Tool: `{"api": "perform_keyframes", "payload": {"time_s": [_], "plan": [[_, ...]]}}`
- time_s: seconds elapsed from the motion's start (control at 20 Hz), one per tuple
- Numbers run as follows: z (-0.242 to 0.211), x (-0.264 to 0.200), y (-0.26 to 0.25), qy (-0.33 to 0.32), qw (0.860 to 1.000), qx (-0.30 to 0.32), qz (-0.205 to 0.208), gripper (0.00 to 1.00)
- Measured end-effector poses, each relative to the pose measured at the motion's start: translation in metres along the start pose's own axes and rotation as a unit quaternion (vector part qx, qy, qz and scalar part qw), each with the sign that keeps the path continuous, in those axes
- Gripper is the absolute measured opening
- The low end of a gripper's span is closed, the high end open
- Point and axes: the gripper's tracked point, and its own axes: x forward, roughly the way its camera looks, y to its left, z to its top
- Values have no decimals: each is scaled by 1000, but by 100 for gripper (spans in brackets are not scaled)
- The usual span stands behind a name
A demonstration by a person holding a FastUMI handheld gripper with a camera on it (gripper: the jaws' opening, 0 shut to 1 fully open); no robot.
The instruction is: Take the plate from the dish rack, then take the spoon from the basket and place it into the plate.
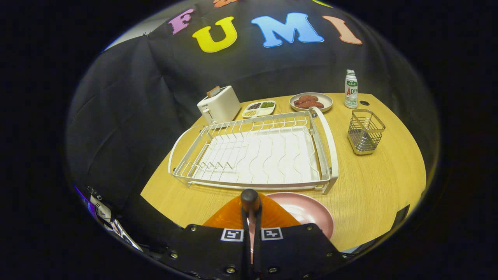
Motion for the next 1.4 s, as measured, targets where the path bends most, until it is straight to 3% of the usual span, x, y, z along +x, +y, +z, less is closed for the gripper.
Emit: {"api": "perform_keyframes", "payload": {"time_s": [0.4, 1.4], "plan": [[-4, -5, 6, -3, 1000, -11, 10, 13], [11, -61, -40, -24, 1000, -8, 7, 16]]}}
